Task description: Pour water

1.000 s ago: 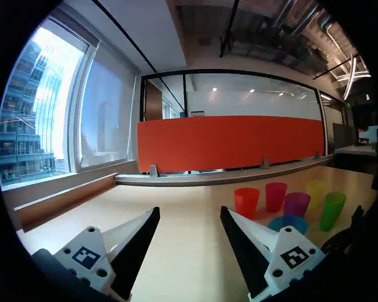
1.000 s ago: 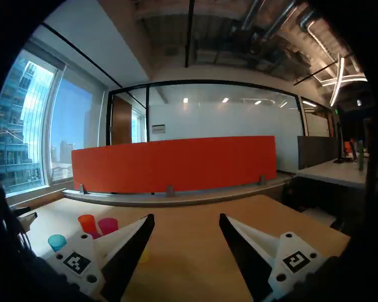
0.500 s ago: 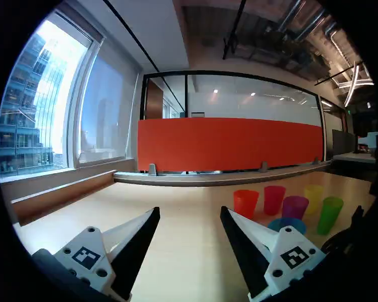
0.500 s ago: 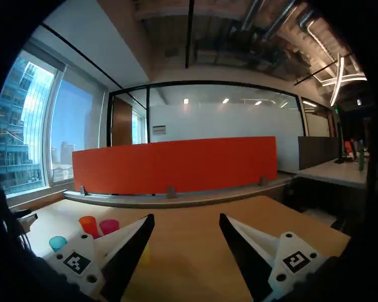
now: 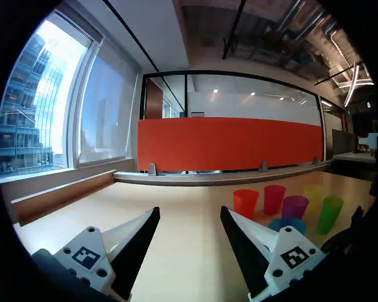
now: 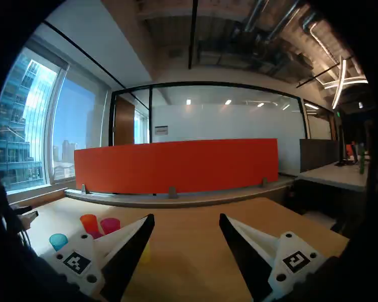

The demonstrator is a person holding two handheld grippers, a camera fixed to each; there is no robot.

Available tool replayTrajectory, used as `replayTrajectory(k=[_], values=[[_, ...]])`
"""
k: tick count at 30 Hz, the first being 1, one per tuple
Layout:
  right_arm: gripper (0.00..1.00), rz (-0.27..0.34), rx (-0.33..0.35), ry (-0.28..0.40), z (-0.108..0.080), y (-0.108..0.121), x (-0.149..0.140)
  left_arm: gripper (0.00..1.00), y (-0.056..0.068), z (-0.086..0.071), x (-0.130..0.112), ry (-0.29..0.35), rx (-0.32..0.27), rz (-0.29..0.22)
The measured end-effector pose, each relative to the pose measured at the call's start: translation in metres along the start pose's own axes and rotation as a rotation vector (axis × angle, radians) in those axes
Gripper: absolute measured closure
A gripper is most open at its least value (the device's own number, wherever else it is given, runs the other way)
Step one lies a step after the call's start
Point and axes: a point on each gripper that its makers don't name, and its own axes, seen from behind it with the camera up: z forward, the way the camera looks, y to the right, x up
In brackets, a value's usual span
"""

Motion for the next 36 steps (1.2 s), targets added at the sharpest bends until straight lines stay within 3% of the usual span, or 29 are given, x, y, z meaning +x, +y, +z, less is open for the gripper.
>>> replayTrajectory(k=[14,26,36], values=[[0.01,-0.062,0.02,0.015,0.006,-0.005,-0.014,0.12,0.0,0.0,0.0,0.0,0.0,0.0],[0.01,-0.051,0.02,0.047,0.02,-0.007,-0.028,0.12,0.001,0.0,0.0,0.0,0.0,0.0],[0.01,-0.02,-0.015,0.027,0.025,0.006,-0.05,0.12,0.0,0.0,0.0,0.0,0.0,0.0]])
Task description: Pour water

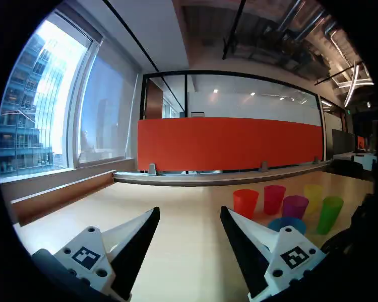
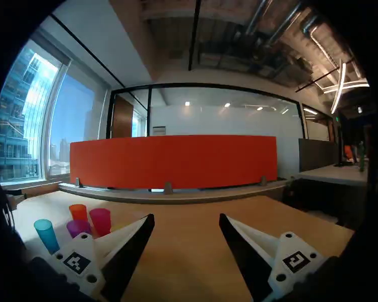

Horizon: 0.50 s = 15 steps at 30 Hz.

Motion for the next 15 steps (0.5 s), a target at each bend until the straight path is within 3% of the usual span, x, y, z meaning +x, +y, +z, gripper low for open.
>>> replayTrajectory(k=[8,15], values=[[0.01,0.014,0.021,0.009,-0.002,-0.003,-0.006,0.12,0.0,0.0,0.0,0.0,0.0,0.0],[0.01,-0.012,0.013,-0.003,0.0,0.002,-0.018,0.12,0.0,0.0,0.0,0.0,0.0,0.0]])
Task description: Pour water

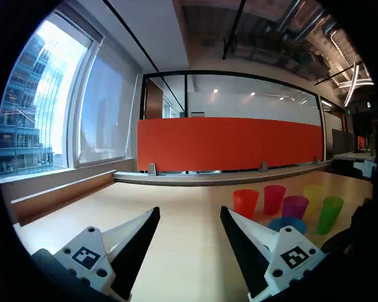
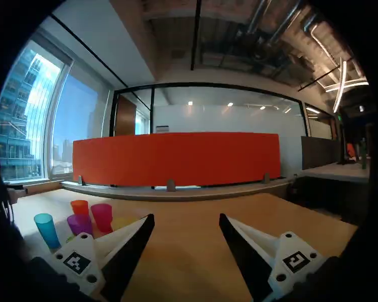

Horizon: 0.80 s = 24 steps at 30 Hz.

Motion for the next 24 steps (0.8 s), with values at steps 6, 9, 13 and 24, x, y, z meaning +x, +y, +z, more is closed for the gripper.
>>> replayTrajectory(k=[6,9,13,24], values=[[0.01,-0.018,-0.012,-0.008,0.002,0.004,-0.006,0.12,0.0,0.0,0.0,0.0,0.0,0.0],[0.01,-0.01,-0.011,-0.013,0.002,0.005,-0.009,0.12,0.0,0.0,0.0,0.0,0.0,0.0],[0.01,-0.008,-0.012,-0.019,0.001,0.007,-0.013,0.12,0.0,0.0,0.0,0.0,0.0,0.0],[0.01,-0.014,-0.009,-0.031,0.001,0.008,-0.018,0.12,0.0,0.0,0.0,0.0,0.0,0.0]])
